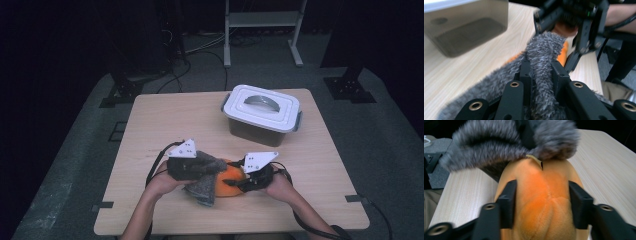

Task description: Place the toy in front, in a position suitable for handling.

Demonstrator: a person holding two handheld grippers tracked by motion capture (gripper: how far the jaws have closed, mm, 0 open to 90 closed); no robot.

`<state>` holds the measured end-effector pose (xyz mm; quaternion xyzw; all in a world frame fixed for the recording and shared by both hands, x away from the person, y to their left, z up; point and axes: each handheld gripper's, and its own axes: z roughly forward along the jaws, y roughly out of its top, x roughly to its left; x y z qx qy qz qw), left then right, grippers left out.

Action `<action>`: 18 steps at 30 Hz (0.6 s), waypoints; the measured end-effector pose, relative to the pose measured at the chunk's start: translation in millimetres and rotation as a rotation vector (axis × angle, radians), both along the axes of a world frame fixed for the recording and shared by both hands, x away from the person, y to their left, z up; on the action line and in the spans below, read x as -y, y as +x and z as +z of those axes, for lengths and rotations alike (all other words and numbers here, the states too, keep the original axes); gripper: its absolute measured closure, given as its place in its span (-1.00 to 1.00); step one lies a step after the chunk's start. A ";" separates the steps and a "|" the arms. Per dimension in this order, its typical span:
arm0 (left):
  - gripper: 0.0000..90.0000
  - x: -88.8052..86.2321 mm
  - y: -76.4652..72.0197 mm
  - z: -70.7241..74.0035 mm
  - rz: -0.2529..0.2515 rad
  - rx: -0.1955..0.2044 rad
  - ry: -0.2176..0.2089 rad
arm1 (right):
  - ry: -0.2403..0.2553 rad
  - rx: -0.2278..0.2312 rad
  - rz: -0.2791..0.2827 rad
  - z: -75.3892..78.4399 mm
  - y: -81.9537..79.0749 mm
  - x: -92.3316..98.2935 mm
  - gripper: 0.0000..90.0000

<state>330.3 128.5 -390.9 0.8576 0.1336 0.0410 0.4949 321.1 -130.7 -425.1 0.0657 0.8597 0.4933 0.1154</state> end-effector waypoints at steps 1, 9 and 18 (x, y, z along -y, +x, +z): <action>0.66 -0.7 -0.1 -2.5 -0.002 -0.010 -0.003 | 0.002 -0.007 -0.005 0.5 0.5 1.3 -0.17; 0.66 -15.6 -3.5 -9.2 -0.012 -0.038 -0.011 | 0.008 -0.013 0.000 4.7 -1.1 7.7 -0.33; 0.66 -32.0 -0.8 -17.3 0.031 -0.058 0.001 | 0.015 -0.026 -0.020 0.6 -0.8 13.7 -0.14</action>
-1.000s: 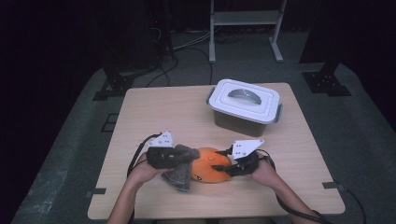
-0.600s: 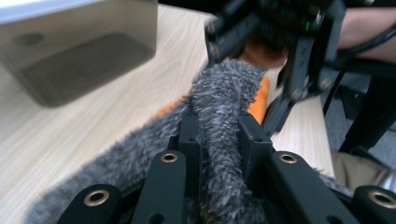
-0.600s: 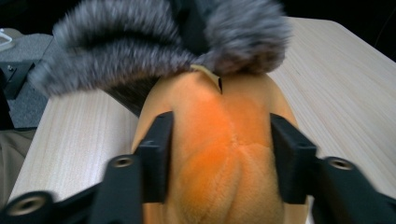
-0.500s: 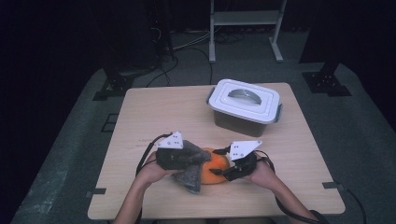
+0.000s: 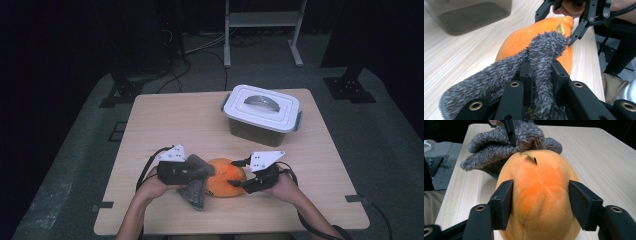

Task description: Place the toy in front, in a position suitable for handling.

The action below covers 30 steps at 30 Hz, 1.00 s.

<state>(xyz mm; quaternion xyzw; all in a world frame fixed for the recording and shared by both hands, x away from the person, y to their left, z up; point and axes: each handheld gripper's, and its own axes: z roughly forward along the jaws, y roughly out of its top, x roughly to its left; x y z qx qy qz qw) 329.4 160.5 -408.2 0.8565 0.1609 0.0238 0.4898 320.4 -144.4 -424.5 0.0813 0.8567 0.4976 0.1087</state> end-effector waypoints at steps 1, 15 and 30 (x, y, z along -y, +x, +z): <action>0.66 -0.9 0.3 0.0 0.000 -0.002 -0.005 | 0.002 -0.003 -0.002 -0.4 -0.1 0.6 -0.12; 0.66 21.0 -1.8 9.8 -0.041 0.028 -0.039 | -0.010 0.019 0.011 1.0 -6.1 -7.2 -0.15; 0.67 11.4 -0.7 14.7 -0.018 0.018 0.000 | -0.023 -0.012 -0.002 1.1 1.4 -2.1 0.03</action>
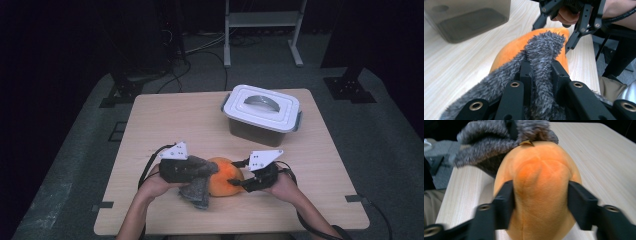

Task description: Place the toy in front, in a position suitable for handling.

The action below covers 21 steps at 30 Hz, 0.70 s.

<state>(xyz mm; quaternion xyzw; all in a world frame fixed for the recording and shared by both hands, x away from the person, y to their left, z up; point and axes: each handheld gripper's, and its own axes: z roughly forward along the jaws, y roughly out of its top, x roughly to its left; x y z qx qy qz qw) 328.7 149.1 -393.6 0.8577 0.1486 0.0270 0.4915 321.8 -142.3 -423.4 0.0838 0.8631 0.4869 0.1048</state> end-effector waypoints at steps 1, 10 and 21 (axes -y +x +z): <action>0.67 1.9 0.2 3.2 -0.007 0.003 0.007 | -0.009 0.015 0.004 1.0 -1.5 -0.6 0.07; 0.67 40.1 2.3 26.5 -0.106 0.039 0.038 | 0.006 0.043 0.013 0.4 -6.5 -12.2 0.16; 0.67 26.5 7.7 13.5 -0.069 0.019 0.011 | 0.032 -0.008 0.028 -6.7 2.3 3.3 0.28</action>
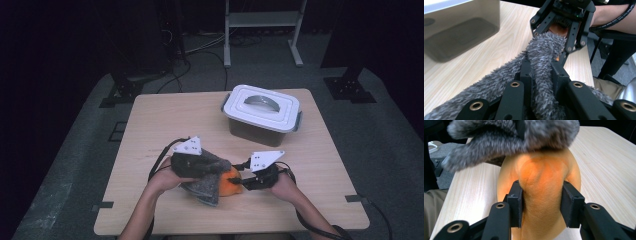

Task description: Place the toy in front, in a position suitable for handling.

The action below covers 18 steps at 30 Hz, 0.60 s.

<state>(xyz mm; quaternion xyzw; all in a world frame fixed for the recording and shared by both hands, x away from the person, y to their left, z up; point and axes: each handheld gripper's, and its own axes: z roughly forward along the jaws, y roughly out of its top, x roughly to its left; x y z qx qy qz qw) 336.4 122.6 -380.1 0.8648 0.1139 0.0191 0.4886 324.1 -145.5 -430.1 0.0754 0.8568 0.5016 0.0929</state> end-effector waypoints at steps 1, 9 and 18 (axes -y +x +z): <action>0.67 -3.8 0.0 -2.1 0.010 -0.004 -0.010 | 0.002 -0.008 0.001 -0.4 0.6 1.1 0.27; 0.66 -37.9 0.4 -19.1 0.066 -0.048 -0.062 | 0.003 -0.022 0.012 -2.2 5.5 7.4 0.27; 0.65 -55.1 3.1 -34.4 0.113 -0.095 -0.052 | 0.003 -0.029 0.007 -2.5 6.6 16.7 0.27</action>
